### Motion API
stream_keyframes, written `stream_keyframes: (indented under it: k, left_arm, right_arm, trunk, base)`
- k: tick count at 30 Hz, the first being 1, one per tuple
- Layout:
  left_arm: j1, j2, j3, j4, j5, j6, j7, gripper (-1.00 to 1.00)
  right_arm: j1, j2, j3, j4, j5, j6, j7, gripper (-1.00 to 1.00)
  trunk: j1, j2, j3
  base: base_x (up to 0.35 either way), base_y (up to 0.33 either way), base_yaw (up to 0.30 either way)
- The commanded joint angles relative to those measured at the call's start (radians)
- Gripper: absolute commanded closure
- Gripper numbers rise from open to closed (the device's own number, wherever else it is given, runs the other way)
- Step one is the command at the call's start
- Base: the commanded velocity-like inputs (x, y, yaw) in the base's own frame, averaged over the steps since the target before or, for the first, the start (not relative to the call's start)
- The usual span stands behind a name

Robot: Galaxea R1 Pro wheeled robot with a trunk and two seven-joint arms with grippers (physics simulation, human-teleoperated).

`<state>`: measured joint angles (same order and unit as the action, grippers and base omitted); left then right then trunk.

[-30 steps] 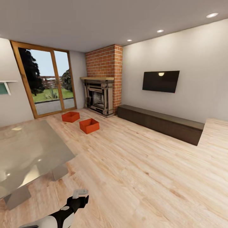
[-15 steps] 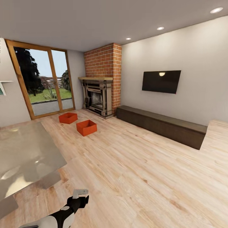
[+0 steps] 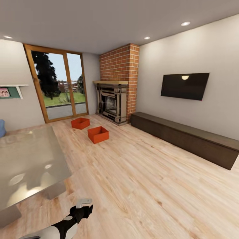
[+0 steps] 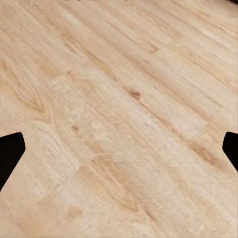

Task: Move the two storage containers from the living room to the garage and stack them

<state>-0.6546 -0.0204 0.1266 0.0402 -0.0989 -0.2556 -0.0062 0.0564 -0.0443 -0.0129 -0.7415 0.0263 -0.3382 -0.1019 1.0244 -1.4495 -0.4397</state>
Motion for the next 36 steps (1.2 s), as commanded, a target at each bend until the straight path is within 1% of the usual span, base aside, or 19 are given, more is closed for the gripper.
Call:
stream_keyframes:
  k: [1,15,36]
  left_arm:
    - [-0.002,0.0,0.009,0.004,-0.01,-0.007,0.0,-1.0]
    - [-0.002,-0.001,0.008,0.004,-0.01,-0.007,0.0,-1.0]
    - [-0.002,-0.003,0.008,0.004,-0.01,-0.007,0.0,-1.0]
  right_arm:
    - [0.0,0.0,0.001,-0.001,0.003,-0.001,-0.004,-1.0]
    - [0.0,0.0,0.001,-0.001,0.003,-0.001,-0.005,-1.0]
    - [0.0,0.0,0.001,-0.001,0.003,-0.001,-0.005,-1.0]
  trunk:
    - [0.001,-0.001,-0.001]
    - [0.001,-0.001,-0.001]
    - [0.001,-0.001,-0.001]
  base:
    - [0.304,-0.212,0.032]
    - [0.304,-0.212,0.021]
    - [0.296,-0.215,0.245]
